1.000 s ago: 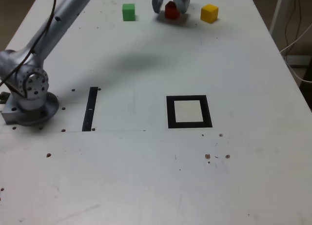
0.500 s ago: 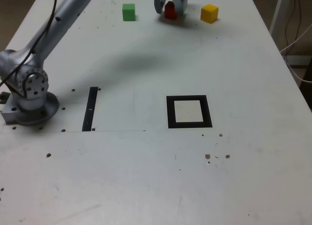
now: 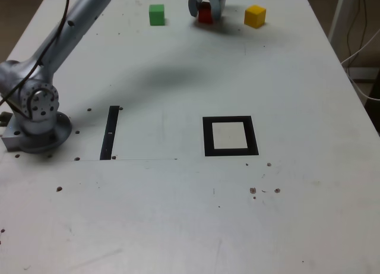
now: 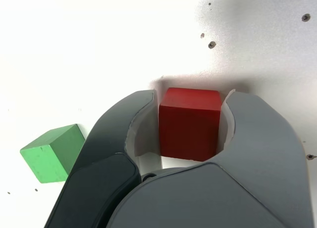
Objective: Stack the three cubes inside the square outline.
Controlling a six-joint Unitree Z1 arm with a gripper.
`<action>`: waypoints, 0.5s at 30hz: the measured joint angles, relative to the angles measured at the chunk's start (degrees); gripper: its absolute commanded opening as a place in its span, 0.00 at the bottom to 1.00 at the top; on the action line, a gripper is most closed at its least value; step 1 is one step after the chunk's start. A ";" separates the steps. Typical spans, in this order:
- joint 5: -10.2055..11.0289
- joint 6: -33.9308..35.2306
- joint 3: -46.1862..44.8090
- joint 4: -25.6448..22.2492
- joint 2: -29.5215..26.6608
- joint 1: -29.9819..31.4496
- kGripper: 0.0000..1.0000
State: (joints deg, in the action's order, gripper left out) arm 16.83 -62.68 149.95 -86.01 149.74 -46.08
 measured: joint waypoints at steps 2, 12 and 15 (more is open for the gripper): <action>0.00 0.96 -1.06 0.00 -0.60 0.14 0.39; -1.13 6.69 -12.29 2.52 -8.22 3.12 0.39; -1.43 8.35 -17.31 3.43 -11.62 4.15 0.39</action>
State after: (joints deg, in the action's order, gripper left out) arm 15.41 -54.33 132.65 -82.58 138.11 -41.93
